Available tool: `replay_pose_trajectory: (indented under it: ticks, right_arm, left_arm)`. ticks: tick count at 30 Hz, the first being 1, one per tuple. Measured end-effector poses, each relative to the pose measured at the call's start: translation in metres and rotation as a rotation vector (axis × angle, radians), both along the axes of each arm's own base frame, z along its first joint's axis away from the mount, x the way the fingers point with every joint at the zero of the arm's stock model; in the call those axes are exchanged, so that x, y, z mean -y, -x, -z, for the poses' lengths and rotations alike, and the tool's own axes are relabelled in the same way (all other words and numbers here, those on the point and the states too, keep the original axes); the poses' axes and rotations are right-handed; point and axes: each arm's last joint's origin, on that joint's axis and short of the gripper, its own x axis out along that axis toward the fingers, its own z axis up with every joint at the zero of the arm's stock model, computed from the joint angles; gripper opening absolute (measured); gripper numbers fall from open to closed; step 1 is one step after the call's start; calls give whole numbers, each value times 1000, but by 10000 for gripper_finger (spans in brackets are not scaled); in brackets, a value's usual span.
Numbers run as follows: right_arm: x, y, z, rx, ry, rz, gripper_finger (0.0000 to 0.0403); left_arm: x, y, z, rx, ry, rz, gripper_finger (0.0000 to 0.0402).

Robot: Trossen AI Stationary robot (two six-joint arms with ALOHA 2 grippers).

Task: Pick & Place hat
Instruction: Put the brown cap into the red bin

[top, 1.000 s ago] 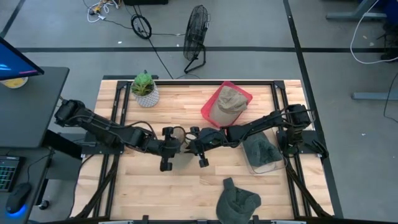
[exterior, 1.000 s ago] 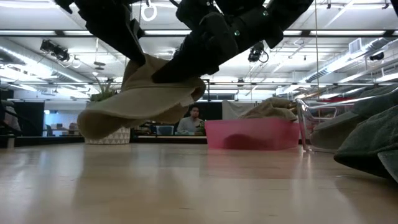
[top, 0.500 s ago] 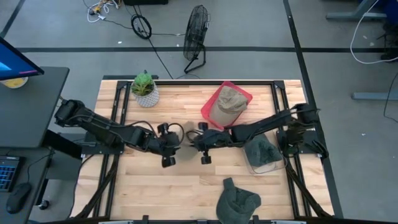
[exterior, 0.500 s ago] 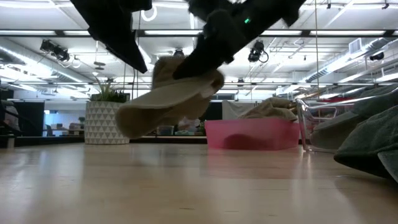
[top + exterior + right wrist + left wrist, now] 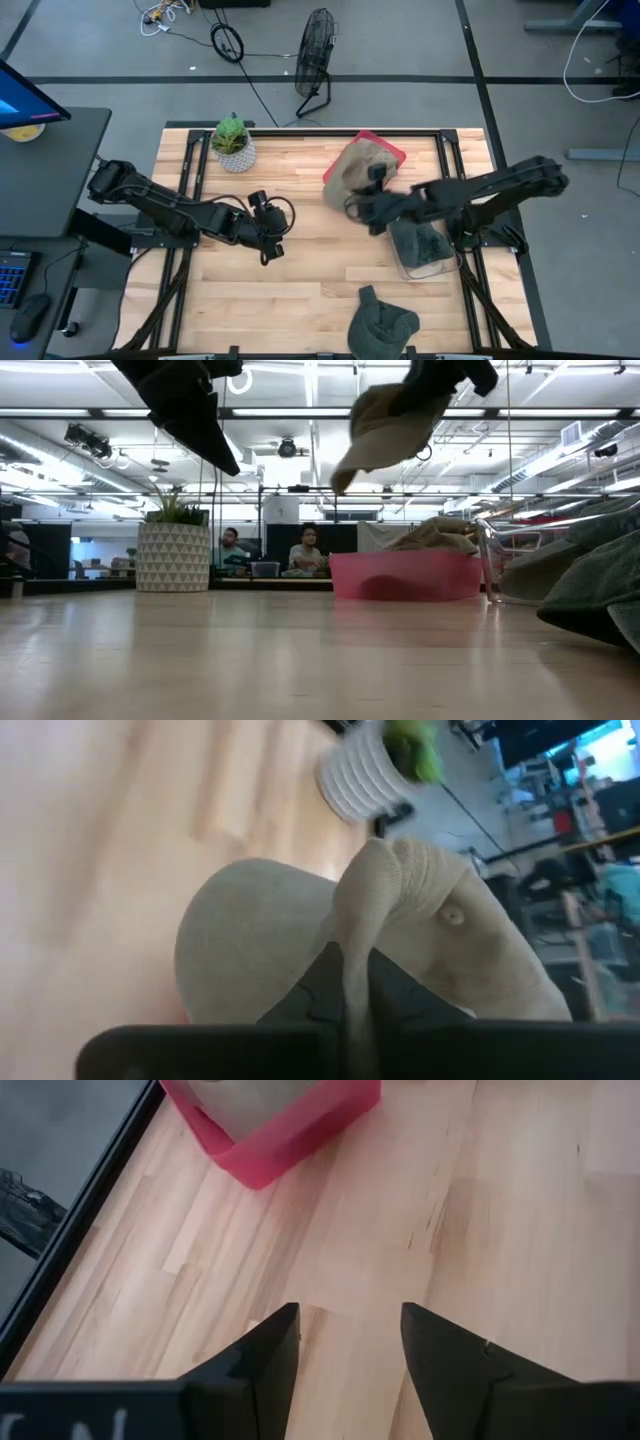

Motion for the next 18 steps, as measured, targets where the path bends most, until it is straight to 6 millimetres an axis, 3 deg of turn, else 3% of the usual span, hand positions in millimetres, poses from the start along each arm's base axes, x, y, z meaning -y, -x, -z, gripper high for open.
replay_pose_trajectory:
  ticks: [3, 6, 12, 18]
  right_arm:
    - [18, 12, -6, -48, 32, 39, 13]
    - [38, 20, 3, -137, 68, 76, 12]
    - [63, 22, 51, -310, 197, 21, 11]
    - [79, 29, 99, -277, 252, 20, 11]
  left_arm:
    - [0, 0, 0, 0, 0, 0, 180]
    - [0, 0, 0, 1, 0, 0, 179]
    - [0, 0, 0, 1, 0, 0, 179]
    - [0, 0, 0, 1, 0, 0, 179]
